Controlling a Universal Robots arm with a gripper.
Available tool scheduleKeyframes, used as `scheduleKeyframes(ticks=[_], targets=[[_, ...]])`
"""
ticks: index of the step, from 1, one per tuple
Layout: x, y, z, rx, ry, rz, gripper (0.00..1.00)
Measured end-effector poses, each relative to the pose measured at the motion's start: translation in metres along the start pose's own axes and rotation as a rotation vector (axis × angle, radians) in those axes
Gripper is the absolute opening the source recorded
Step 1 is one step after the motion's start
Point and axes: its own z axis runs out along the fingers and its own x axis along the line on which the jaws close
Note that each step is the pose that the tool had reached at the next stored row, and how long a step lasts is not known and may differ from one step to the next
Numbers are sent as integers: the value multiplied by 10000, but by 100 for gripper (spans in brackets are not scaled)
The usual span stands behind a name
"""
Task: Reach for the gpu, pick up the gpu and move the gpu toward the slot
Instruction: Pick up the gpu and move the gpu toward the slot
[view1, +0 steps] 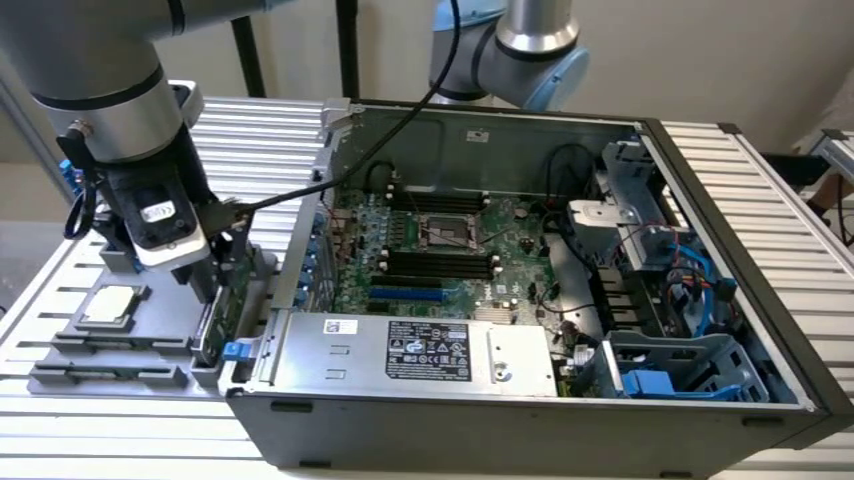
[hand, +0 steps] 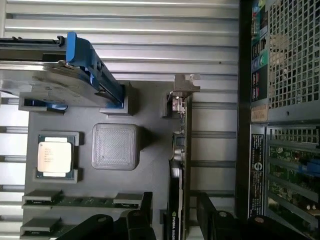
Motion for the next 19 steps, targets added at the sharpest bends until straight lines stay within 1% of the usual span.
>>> scheduleKeyframes(ticks=[6,12,16,19], targets=[[-60,-7,109,1,-10,125,48],[-59,0,213,18,0,212,48],[-57,18,273,42,2,375,48],[-55,39,307,83,19,448,48]])
